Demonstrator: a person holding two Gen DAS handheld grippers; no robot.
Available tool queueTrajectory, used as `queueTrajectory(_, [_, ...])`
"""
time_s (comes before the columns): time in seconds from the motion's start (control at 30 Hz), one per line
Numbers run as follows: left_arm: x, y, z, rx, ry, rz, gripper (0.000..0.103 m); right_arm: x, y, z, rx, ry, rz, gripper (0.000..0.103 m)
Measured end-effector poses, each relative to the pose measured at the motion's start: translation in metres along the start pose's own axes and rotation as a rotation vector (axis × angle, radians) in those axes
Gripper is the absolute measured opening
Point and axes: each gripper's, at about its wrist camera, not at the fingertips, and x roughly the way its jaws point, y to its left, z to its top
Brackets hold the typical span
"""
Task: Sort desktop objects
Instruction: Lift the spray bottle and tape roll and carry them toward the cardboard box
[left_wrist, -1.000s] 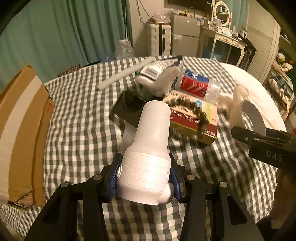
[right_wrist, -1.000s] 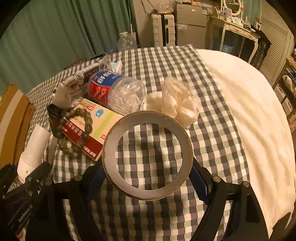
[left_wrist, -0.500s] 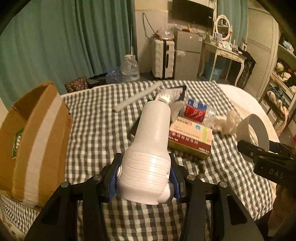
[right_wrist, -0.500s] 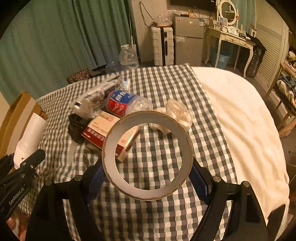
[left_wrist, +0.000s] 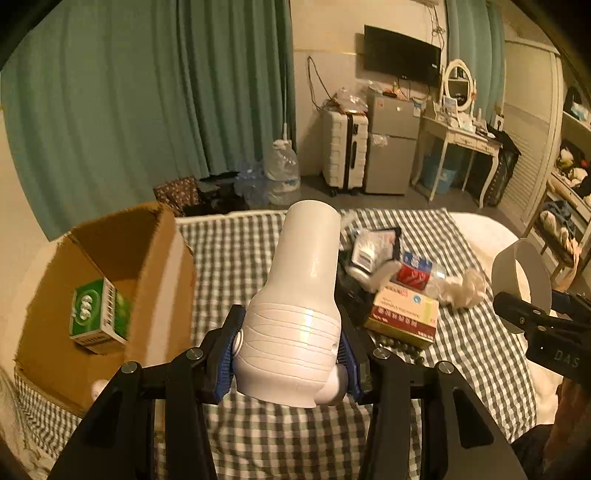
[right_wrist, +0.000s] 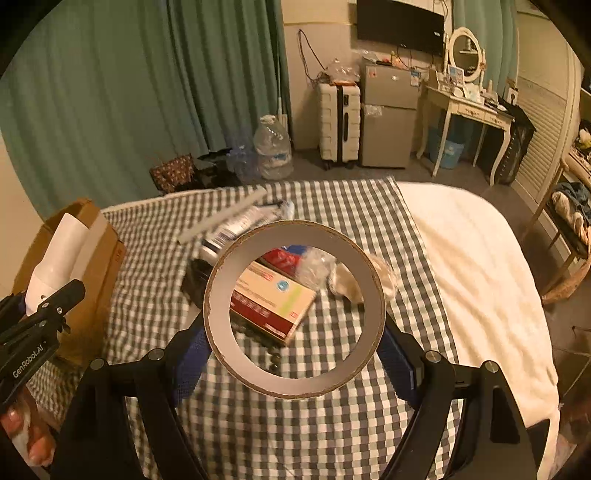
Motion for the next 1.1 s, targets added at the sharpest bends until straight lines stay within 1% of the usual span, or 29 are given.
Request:
queueTrajectory(0.1, [-0.008,0.008,0.006,-0.01,-0.02,0.008,0.048,-0.007,0.008,0.007,-0.001,-0.023,-0.002,0.082])
queueTrajectory(0.33, [-0.029,0.022,0.014,-0.01,-0.074,0.025,0.048,-0.024,0.032,0.019,-0.049,-0.066,-0.018,0.082])
queueTrajectory(0.67, [-0.053,0.05,0.025,-0.021,-0.127,0.054,0.048,-0.043,0.05,0.033,-0.031,-0.131,0.004,0.082])
queueTrajectory(0.8, [-0.062,0.064,0.031,-0.037,-0.146,0.068,0.048,-0.055,0.064,0.041,-0.054,-0.17,-0.006,0.082])
queueTrajectory(1.0, [-0.072,0.078,0.033,-0.033,-0.167,0.089,0.048,-0.065,0.084,0.05,-0.062,-0.214,0.021,0.082])
queueTrajectory(1.1, [-0.074,0.084,0.032,-0.038,-0.167,0.097,0.048,-0.065,0.094,0.05,-0.065,-0.219,0.035,0.082])
